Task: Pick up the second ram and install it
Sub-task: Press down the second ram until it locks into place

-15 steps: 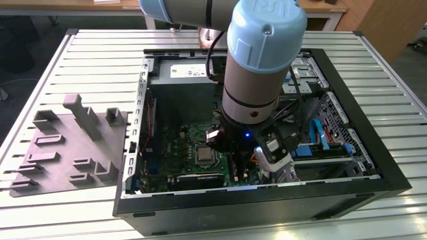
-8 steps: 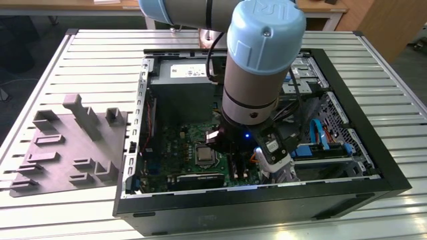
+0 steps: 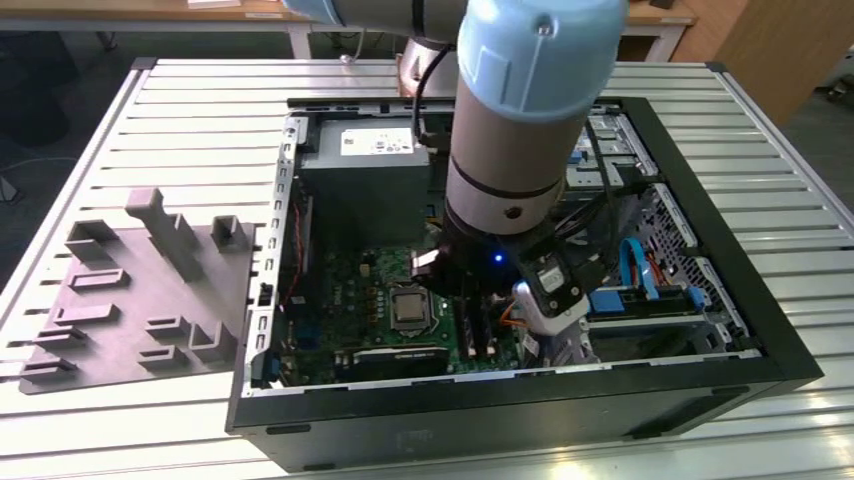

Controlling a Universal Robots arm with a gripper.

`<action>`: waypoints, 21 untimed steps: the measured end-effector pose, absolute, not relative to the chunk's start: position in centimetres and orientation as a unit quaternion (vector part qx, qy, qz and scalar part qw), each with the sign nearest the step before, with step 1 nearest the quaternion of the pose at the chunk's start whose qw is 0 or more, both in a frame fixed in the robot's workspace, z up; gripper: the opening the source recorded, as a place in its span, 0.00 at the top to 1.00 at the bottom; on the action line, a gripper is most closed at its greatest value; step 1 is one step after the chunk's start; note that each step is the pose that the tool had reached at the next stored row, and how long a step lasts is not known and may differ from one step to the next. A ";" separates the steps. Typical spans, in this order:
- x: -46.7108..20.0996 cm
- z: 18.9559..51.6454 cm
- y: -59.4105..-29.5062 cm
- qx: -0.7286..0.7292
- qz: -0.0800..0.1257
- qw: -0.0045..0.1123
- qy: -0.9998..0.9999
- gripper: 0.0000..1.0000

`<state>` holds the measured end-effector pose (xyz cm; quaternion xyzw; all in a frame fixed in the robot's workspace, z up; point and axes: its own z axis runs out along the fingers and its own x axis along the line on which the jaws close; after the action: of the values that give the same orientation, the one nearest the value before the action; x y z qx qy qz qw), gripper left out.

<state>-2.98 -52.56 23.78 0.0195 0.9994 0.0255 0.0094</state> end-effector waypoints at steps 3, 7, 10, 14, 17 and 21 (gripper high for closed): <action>-3.0 24.8 -52.6 0.019 0.025 0.009 0.999 0.89; -3.0 24.9 -52.6 0.019 0.026 0.009 0.999 0.89; -3.0 24.9 -52.4 0.019 0.025 0.009 0.999 0.89; -3.0 24.9 -51.5 0.019 0.025 0.009 0.999 0.89; -3.0 24.9 -50.6 0.019 0.025 0.009 0.999 0.89; -3.0 24.8 -49.7 0.019 0.025 0.009 0.999 0.89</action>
<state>-2.97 -49.71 24.83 0.0194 0.9994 0.0255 0.0094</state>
